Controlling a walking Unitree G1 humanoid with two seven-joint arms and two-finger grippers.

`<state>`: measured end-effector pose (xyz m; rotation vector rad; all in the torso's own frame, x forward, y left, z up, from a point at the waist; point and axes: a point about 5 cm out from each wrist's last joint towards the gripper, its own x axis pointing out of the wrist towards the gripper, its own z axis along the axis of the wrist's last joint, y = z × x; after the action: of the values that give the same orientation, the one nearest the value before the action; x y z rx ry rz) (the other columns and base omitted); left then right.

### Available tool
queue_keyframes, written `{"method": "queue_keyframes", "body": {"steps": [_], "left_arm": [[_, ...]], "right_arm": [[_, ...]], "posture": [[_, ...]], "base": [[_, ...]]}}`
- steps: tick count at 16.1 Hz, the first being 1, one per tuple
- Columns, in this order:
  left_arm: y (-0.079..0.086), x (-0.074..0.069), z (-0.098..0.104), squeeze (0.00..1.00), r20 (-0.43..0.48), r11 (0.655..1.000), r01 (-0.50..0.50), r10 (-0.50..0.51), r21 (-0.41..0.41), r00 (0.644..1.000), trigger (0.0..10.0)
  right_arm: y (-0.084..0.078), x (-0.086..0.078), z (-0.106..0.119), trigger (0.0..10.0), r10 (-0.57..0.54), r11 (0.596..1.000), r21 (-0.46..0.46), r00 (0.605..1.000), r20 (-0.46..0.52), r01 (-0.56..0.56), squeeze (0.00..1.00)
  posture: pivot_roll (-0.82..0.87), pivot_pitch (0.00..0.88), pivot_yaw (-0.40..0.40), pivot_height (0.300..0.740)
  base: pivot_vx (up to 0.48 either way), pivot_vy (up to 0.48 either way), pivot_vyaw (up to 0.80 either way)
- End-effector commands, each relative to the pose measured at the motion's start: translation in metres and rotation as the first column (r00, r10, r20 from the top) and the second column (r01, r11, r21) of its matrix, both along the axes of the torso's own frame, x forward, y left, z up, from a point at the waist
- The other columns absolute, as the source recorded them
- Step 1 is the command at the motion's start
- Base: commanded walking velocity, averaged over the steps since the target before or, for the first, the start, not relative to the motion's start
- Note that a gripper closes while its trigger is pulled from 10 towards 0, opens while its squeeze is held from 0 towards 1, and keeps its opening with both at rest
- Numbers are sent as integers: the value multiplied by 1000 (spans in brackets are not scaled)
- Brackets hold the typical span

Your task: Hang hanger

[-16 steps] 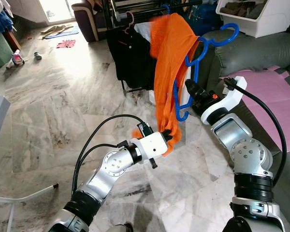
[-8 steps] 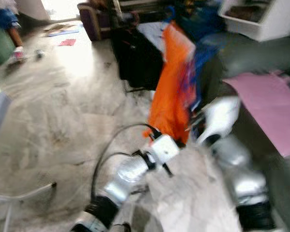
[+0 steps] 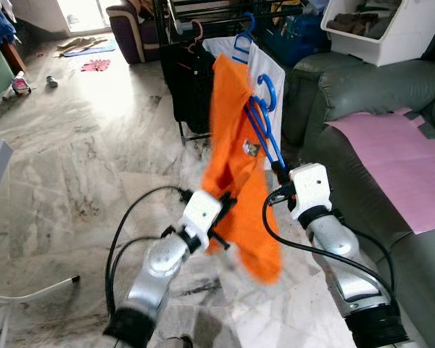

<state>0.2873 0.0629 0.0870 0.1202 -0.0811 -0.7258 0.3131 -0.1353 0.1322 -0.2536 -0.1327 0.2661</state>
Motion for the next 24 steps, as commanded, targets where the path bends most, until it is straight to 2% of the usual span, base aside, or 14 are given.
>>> {"method": "queue_keyframes", "body": {"steps": [1, 4, 6, 8, 10, 11, 14, 17, 18, 19, 20, 22, 23, 24], "left_arm": [[-6, -6, 2, 1000, -2, 998, 57, -57, -4, 998, 10000], [-19, -22, -2, 1000, -32, 974, 227, -226, 28, 974, 10000], [-23, -29, 4, 1000, -27, 949, 313, -312, 46, 950, 10000], [-19, -25, 12, 1000, 8, 953, 299, -300, 46, 954, 10000], [-3, -16, 28, 1000, 92, 964, 255, -260, 71, 961, 10000], [12, -9, 40, 1000, 155, 971, 218, -232, 103, 960, 10000], [45, 5, 69, 1000, 285, 981, 115, -155, 154, 946, 10000], [67, 12, 76, 1000, 349, 976, 40, -115, 215, 930, 10000], [77, 10, 74, 1000, 363, 955, 45, -154, 292, 919, 10000], [78, 10, 74, 1000, 362, 951, 53, -167, 305, 917, 10000], [79, 9, 73, 1000, 368, 925, 82, -227, 370, 902, 10000], [79, 11, 74, 1000, 365, 906, 105, -269, 411, 891, 10000], [81, 14, 74, 1000, 368, 876, 120, -317, 468, 874, 10000], [81, 15, 74, 1000, 366, 859, 128, -340, 495, 866, 10000]], "right_arm": [[3, 4, 10, 10000, 12, 1000, 10, 998, 58, -12, 0], [8, 9, 13, 10000, 15, 999, 32, 996, 86, -18, 0], [14, 10, 16, 10000, 46, 998, 38, 991, 129, -51, 0], [17, 7, 15, 10000, 87, 995, 35, 986, 139, -92, 0], [17, 2, 9, 10000, 155, 987, 18, 981, 119, -158, 0], [12, -5, 4, 10000, 212, 977, 14, 971, 109, -214, 0], [-6, -16, -2, 10000, 274, 962, -15, 958, 83, -274, 0], [-18, -26, -8, 10000, 332, 943, -41, 942, 44, -330, 0], [-28, -35, -15, 10000, 394, 916, -76, 919, -5, -393, 0], [-30, -37, -16, 10000, 410, 908, -87, 912, -18, -410, 0], [-35, -46, -18, 10000, 478, 875, -62, 877, -50, -480, 0], [-40, -51, -21, 10000, 519, 849, -53, 848, -104, -526, 0], [-44, -57, -22, 10000, 564, 818, -39, 812, -150, -574, 0], [-45, -60, -22, 10000, 583, 803, -33, 795, -166, -595, 0]], "posture": [[-63, 32, 14, 740], [-53, 26, 14, 740], [-47, 24, 20, 740], [-47, 24, 20, 740], [-38, 29, 24, 740], [-34, 32, 27, 740], [-32, 42, 31, 740], [-28, 47, 33, 740], [-28, 52, 33, 740], [-27, 53, 32, 740], [-30, 51, 32, 740], [-31, 50, 32, 740], [-31, 49, 33, 740], [-31, 49, 33, 740]], "base": [[0, 0, 0], [0, 0, 0], [0, 0, 0], [0, 0, 0], [0, 0, 0], [0, 0, 0], [0, 0, 0], [0, 0, 0], [0, 0, 0], [0, 0, 0], [0, 0, 0], [0, 0, 0], [0, 0, 0], [0, 0, 0]]}}
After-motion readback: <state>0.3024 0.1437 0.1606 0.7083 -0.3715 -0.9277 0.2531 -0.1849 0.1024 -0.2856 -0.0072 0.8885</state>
